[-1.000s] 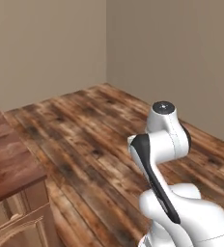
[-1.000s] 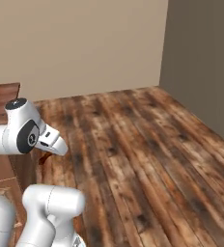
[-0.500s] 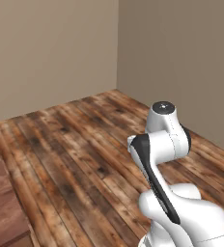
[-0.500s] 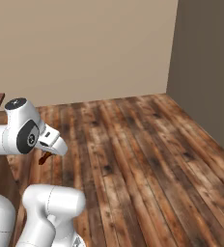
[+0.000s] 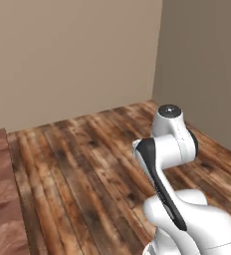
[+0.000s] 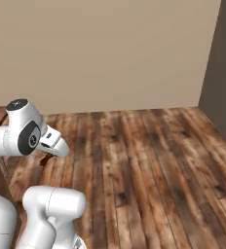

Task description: Take the chicken drumsticks from the pan and place one on each plate on the dining counter.

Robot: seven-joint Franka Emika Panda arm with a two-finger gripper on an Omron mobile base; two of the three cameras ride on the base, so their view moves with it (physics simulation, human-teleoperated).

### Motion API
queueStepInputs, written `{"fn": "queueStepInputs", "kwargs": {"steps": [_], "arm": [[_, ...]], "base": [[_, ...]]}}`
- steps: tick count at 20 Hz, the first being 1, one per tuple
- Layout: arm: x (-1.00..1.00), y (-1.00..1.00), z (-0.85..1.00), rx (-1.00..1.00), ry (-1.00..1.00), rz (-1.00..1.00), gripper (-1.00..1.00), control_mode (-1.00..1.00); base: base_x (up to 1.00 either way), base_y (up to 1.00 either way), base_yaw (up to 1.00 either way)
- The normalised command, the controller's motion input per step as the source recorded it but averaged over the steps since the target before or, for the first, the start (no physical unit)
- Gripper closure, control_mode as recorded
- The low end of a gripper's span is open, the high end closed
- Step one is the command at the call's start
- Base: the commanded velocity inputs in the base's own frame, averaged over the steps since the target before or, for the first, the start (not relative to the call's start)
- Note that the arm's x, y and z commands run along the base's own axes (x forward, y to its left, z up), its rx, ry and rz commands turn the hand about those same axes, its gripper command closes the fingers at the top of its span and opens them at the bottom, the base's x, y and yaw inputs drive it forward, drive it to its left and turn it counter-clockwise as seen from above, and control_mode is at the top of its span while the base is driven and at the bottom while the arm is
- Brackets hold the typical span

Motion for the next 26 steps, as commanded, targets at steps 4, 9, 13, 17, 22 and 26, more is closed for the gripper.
{"fn": "queueStepInputs", "kwargs": {"steps": [4,9,13,17,22,26], "arm": [[0.0,0.0,0.0,0.0,0.0,0.0,1.0,1.0],[0.0,0.0,0.0,0.0,0.0,0.0,1.0,1.0],[0.0,0.0,0.0,0.0,0.0,0.0,1.0,1.0],[0.0,0.0,0.0,0.0,0.0,0.0,1.0,1.0],[0.0,0.0,0.0,0.0,0.0,0.0,1.0,1.0],[0.0,0.0,0.0,0.0,0.0,0.0,1.0,1.0]], "base": [[1.0,0.0,0.28],[1.0,-0.05,0.24],[1.0,-0.04,0.26],[1.0,-0.02,0.29],[1.0,-0.03,0.31],[1.0,-0.02,0.36]]}}
